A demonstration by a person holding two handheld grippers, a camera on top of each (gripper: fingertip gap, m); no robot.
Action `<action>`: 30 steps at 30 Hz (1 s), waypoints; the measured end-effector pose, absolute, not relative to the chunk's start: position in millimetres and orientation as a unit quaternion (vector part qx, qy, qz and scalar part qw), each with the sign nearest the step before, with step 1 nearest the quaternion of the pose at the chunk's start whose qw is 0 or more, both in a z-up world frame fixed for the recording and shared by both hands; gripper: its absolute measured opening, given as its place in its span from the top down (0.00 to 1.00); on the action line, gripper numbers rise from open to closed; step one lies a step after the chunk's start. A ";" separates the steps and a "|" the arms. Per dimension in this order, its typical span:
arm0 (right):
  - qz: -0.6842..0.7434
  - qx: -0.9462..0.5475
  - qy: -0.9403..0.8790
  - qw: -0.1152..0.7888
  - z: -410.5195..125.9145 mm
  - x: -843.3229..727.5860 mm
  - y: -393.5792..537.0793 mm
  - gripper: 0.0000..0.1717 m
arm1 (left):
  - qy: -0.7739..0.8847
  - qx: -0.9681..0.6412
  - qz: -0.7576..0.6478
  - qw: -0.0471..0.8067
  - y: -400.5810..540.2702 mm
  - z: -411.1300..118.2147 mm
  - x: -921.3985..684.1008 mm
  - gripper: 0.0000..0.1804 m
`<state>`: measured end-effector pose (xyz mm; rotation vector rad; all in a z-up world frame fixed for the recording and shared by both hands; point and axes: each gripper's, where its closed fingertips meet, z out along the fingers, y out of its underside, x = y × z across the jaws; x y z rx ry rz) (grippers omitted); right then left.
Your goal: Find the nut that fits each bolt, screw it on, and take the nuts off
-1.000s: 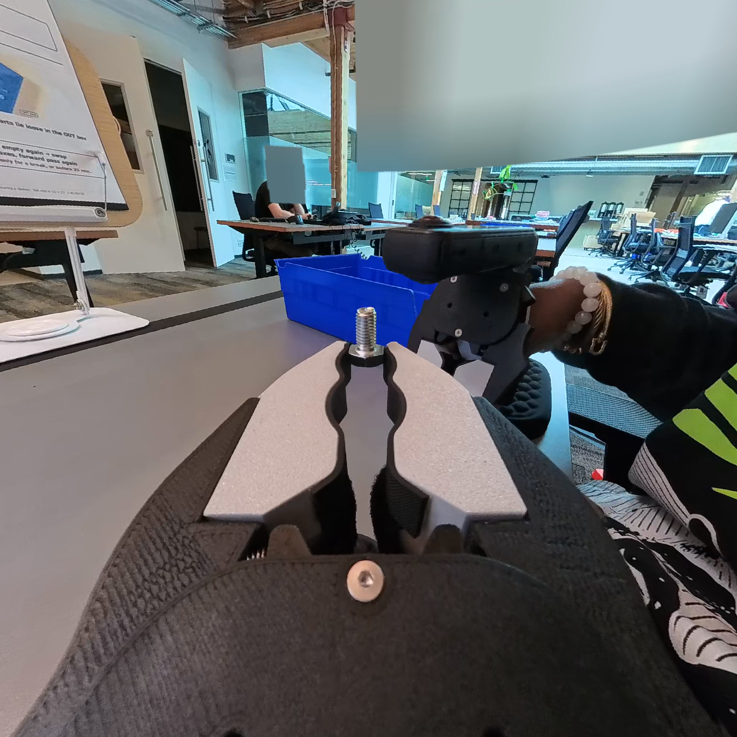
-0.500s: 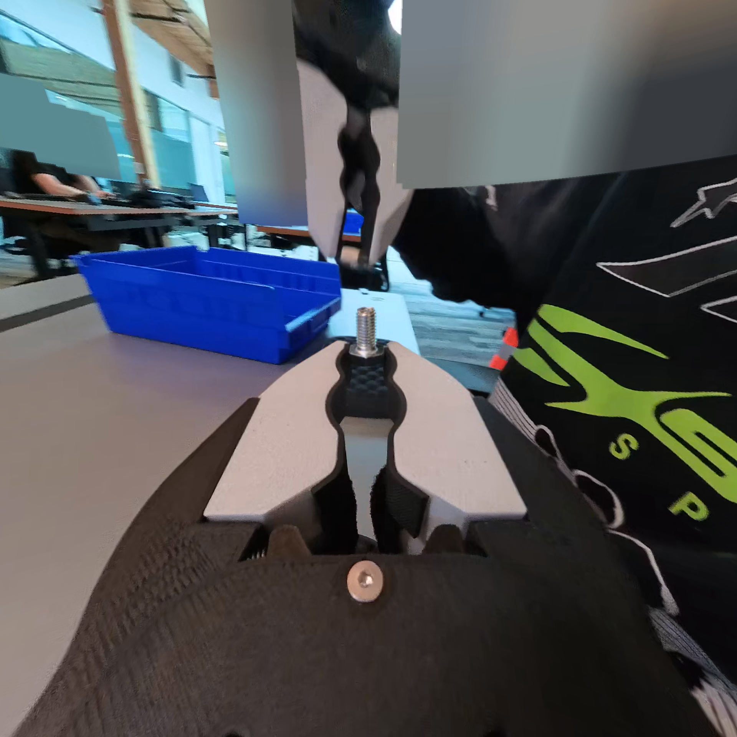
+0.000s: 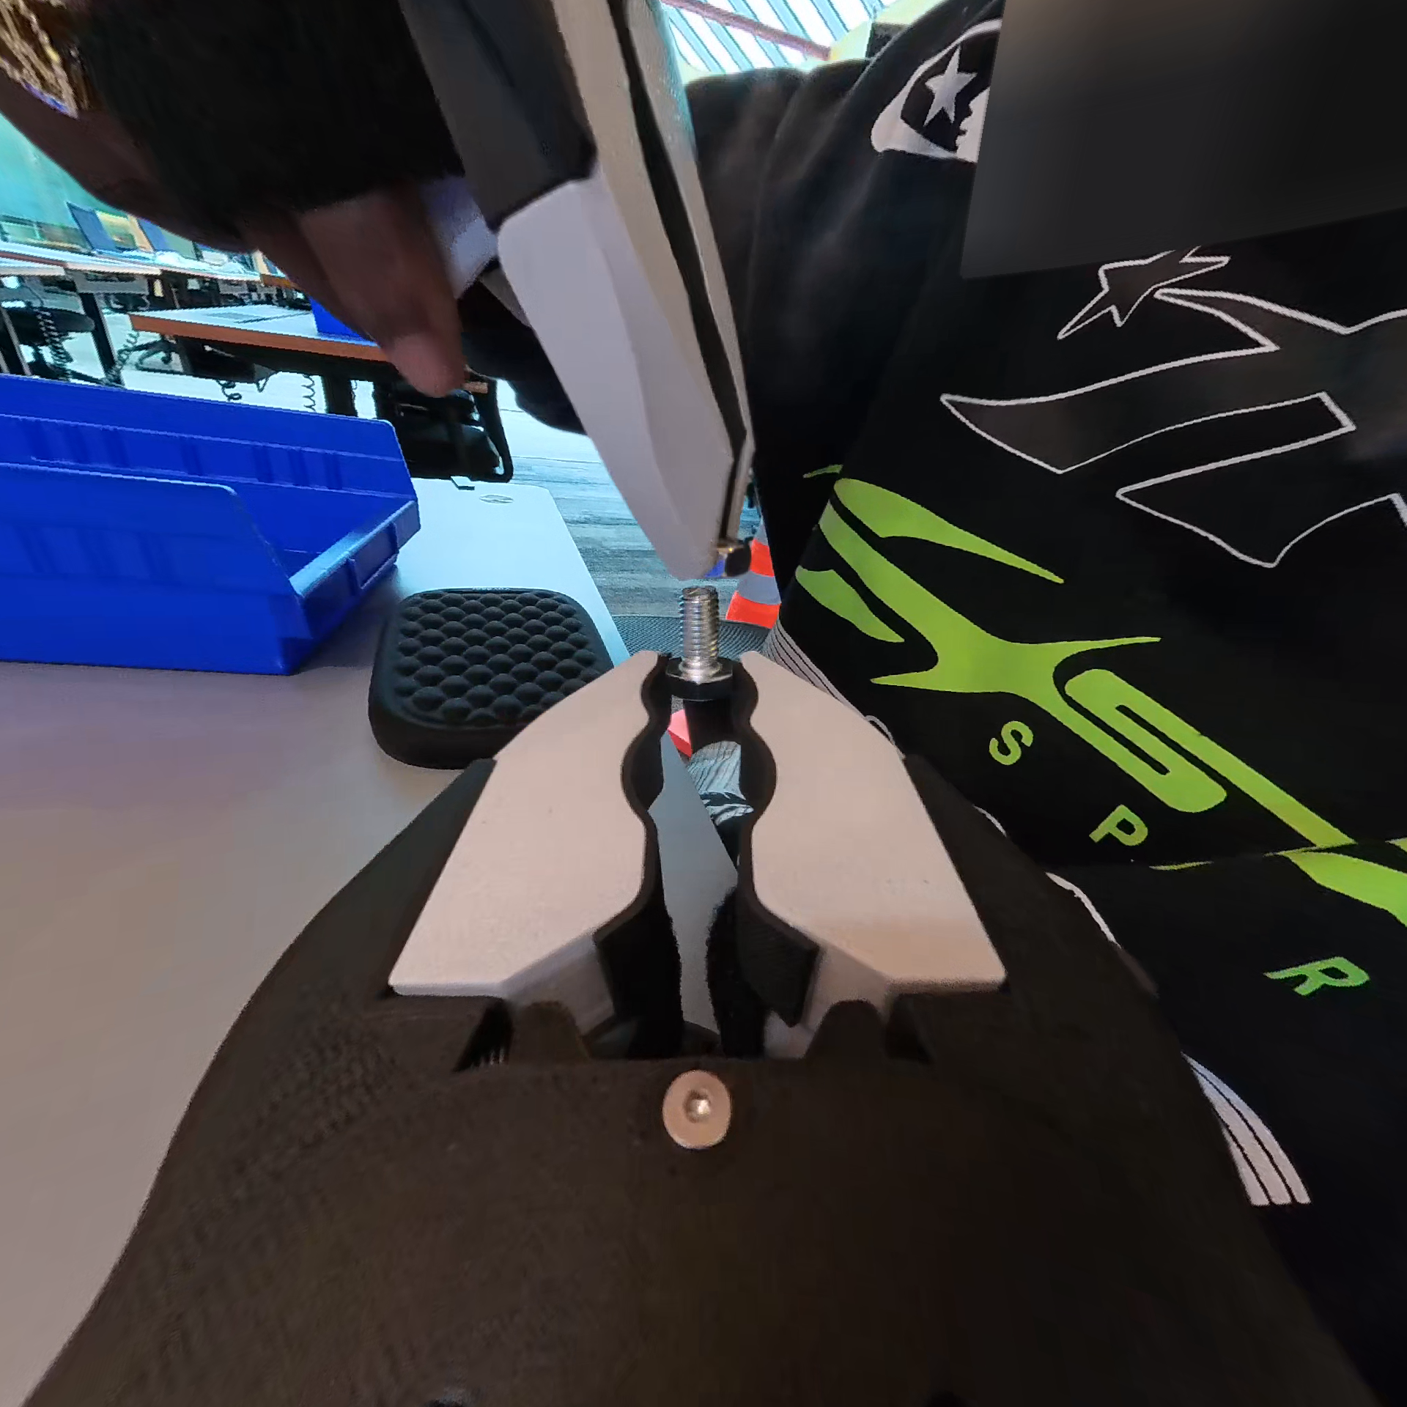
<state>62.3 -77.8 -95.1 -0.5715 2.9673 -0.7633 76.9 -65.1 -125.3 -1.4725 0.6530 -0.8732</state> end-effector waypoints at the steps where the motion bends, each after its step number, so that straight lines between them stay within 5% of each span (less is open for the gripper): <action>1: -0.242 -0.186 0.952 0.016 -96.0 62.7 -78.5 0.92 | 0.284 -0.637 -0.379 0.608 -65.5 -125.4 77.3 0.92; 15: -0.227 -0.186 0.955 0.038 -102.3 59.9 -78.6 0.92 | 0.284 -0.645 -0.363 0.610 -62.5 -128.6 77.6 0.92; 30: -0.163 -0.006 0.987 -0.009 -110.4 30.7 -47.5 0.92 | 0.131 -0.736 -0.152 0.647 -23.7 -138.8 38.3 0.92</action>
